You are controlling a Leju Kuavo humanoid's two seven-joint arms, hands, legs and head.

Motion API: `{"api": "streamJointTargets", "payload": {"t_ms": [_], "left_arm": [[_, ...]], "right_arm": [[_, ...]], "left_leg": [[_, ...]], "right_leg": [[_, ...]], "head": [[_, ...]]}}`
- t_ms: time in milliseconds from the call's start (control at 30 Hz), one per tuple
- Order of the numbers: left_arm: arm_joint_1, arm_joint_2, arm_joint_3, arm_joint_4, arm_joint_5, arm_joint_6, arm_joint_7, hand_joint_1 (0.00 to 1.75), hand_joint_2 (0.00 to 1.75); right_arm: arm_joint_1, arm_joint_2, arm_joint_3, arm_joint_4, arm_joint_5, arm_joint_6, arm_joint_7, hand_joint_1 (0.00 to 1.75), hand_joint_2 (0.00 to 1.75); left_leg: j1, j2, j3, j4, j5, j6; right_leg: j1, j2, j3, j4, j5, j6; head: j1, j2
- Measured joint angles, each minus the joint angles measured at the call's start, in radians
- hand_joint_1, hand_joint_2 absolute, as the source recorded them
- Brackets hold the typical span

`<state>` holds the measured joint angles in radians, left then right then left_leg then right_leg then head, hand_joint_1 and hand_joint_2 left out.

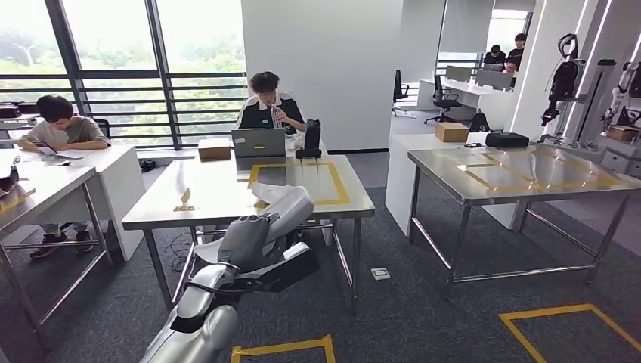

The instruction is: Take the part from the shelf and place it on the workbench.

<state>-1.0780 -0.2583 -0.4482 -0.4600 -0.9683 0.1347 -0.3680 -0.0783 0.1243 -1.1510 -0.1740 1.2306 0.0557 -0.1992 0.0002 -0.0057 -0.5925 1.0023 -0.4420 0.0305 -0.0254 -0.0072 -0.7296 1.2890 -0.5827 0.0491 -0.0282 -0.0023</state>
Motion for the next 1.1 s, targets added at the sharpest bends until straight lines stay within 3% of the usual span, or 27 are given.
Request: {"api": "streamJointTargets", "payload": {"t_ms": [33,67,100,167,200,300,367,467,500,533,567,633,700,767,867,933,1000,1033,1067,1100], "left_arm": [[0.004,0.0,0.0,0.0,-0.001,0.0,0.0,1.75,1.75],[0.007,0.0,0.0,0.0,-0.002,0.0,0.001,1.75,1.75],[0.008,0.0,0.0,0.0,-0.004,0.0,0.0,1.75,1.75],[0.008,-0.002,0.0,-0.001,-0.008,-0.001,-0.001,1.75,1.75],[0.009,-0.002,0.0,-0.001,-0.009,-0.001,-0.002,1.75,1.75],[0.01,-0.003,0.0,-0.002,-0.01,-0.002,-0.004,1.75,1.75],[0.009,-0.003,0.0,-0.003,-0.011,-0.003,-0.004,1.75,1.75],[0.01,-0.003,0.0,-0.003,-0.011,-0.004,-0.004,1.75,1.75],[0.013,-0.003,0.0,-0.003,-0.011,-0.005,-0.004,1.75,1.75],[0.015,-0.003,0.0,-0.003,-0.012,-0.005,-0.004,1.75,1.75],[0.016,-0.002,0.0,-0.003,-0.012,-0.006,-0.004,1.75,1.75],[0.015,-0.001,0.0,-0.004,-0.012,-0.006,-0.004,1.75,1.75],[0.012,-0.002,0.0,-0.004,-0.012,-0.007,-0.004,1.75,1.75],[0.01,-0.003,0.0,-0.004,-0.012,-0.007,-0.004,1.75,1.75],[0.008,-0.005,0.001,-0.007,-0.015,-0.009,-0.004,1.75,1.75],[0.005,-0.009,0.001,-0.009,-0.016,-0.01,-0.006,1.75,1.75],[0.006,-0.014,0.001,-0.006,-0.017,-0.012,-0.009,1.75,1.75],[0.007,-0.016,0.001,-0.005,-0.018,-0.014,-0.01,1.75,1.75],[0.009,-0.018,0.001,-0.003,-0.02,-0.016,-0.011,1.75,1.75],[0.009,-0.021,0.001,-0.003,-0.022,-0.018,-0.012,1.75,1.75]], "right_arm": [[0.001,0.0,0.0,0.0,0.001,0.0,0.0,0.0,0.0],[0.002,-0.001,0.0,0.0,0.001,0.0,0.001,0.0,0.0],[0.003,-0.001,0.0,0.0,0.002,-0.001,0.001,0.0,0.0],[0.003,-0.002,0.0,0.0,0.002,-0.001,-0.001,0.0,0.0],[0.003,-0.002,0.0,0.0,0.002,-0.001,-0.002,0.0,0.0],[0.003,0.0,0.0,0.0,0.0,-0.001,-0.003,0.0,0.0],[0.003,0.0,0.0,0.0,-0.002,-0.002,-0.001,0.0,0.0],[0.003,0.0,0.0,0.0,-0.005,-0.002,0.0,0.0,0.0],[0.003,0.0,0.0,0.0,-0.005,-0.002,0.0,0.0,0.0],[0.003,0.001,0.0,0.0,-0.006,-0.002,0.001,0.0,0.0],[0.004,0.001,0.0,0.0,-0.006,-0.002,0.001,0.0,0.0],[0.005,0.003,0.0,0.0,-0.006,-0.002,0.001,0.0,0.0],[0.003,0.005,0.0,0.0,-0.007,-0.002,-0.002,0.0,0.0],[0.003,0.007,0.0,0.0,-0.007,-0.002,-0.005,0.0,0.0],[0.001,0.008,0.0,0.0,-0.009,-0.002,0.005,0.0,0.0],[0.001,0.007,0.0,0.0,-0.01,-0.003,0.015,0.0,0.0],[0.001,0.005,-0.001,0.0,-0.011,-0.003,0.018,0.0,0.0],[0.002,0.004,-0.001,0.0,-0.012,-0.003,0.018,0.0,0.0],[0.003,0.003,-0.002,0.0,-0.013,-0.004,0.018,0.0,0.0],[0.003,0.003,-0.002,0.0,-0.015,-0.005,0.018,0.0,0.0]], "left_leg": [[0.001,-0.003,0.0,0.003,-0.003,-0.001],[0.002,-0.005,0.001,0.007,-0.007,-0.004],[0.004,-0.007,0.001,0.014,-0.013,-0.008],[0.003,-0.011,-0.001,0.028,-0.026,-0.021],[0.001,-0.012,-0.003,0.032,-0.03,-0.027],[-0.001,-0.014,-0.002,0.03,-0.035,-0.042],[0.001,-0.009,-0.015,0.062,-0.056,-0.052],[0.003,-0.001,-0.112,0.252,-0.134,-0.061],[0.003,-0.001,-0.146,0.308,-0.147,-0.061],[0.003,-0.001,-0.164,0.329,-0.141,-0.058],[0.002,-0.001,-0.16,0.306,-0.113,-0.053],[-0.003,0.0,-0.105,0.171,-0.031,-0.037],[-0.011,0.002,-0.051,0.058,0.009,-0.023],[-0.016,0.001,-0.037,0.032,0.005,-0.017],[-0.01,-0.003,-0.019,0.011,0.008,-0.007],[-0.004,-0.002,-0.006,0.0,0.007,0.0],[-0.003,-0.003,-0.001,0.001,0.0,0.004],[-0.004,-0.004,0.002,0.002,-0.004,0.005],[-0.003,-0.005,0.005,0.005,-0.01,0.004],[-0.003,-0.007,0.01,0.009,-0.016,0.002]], "right_leg": [[-0.001,0.0,-0.013,0.009,0.012,0.003],[-0.003,0.0,-0.004,-0.024,0.043,0.005],[-0.006,0.0,0.024,-0.089,0.083,0.007],[-0.007,0.003,0.08,-0.209,0.128,0.004],[-0.006,0.005,0.094,-0.239,0.133,-0.002],[-0.003,0.007,0.1,-0.247,0.127,-0.027],[-0.005,0.006,0.107,-0.249,0.124,-0.041],[-0.005,0.005,0.117,-0.25,0.116,-0.055],[-0.004,0.005,0.12,-0.25,0.113,-0.056],[-0.003,0.006,0.124,-0.25,0.109,-0.057],[-0.001,0.006,0.13,-0.25,0.106,-0.056],[0.002,0.007,0.144,-0.25,0.097,-0.054],[0.005,0.007,0.152,-0.251,0.089,-0.046],[0.004,0.006,0.155,-0.257,0.086,-0.035],[0.003,0.005,0.157,-0.245,0.071,-0.019],[0.003,0.006,0.108,-0.15,0.028,-0.012],[0.004,0.007,0.026,-0.017,-0.012,-0.007],[0.004,0.007,-0.001,0.014,-0.008,-0.005],[0.003,0.006,-0.009,0.006,0.016,-0.004],[0.002,0.006,0.007,-0.045,0.058,-0.004]], "head": [[0.0,0.0],[0.0,0.0],[0.0,0.0],[0.0,0.0],[0.0,0.0],[0.0,0.0],[-0.001,0.0],[-0.002,0.0],[-0.002,0.0],[-0.002,0.0],[-0.002,0.0],[-0.002,0.0],[-0.002,0.0],[-0.002,0.0],[-0.001,0.0],[0.0,-0.001],[0.002,0.0],[0.002,0.0],[0.002,0.0],[0.002,0.0]]}}
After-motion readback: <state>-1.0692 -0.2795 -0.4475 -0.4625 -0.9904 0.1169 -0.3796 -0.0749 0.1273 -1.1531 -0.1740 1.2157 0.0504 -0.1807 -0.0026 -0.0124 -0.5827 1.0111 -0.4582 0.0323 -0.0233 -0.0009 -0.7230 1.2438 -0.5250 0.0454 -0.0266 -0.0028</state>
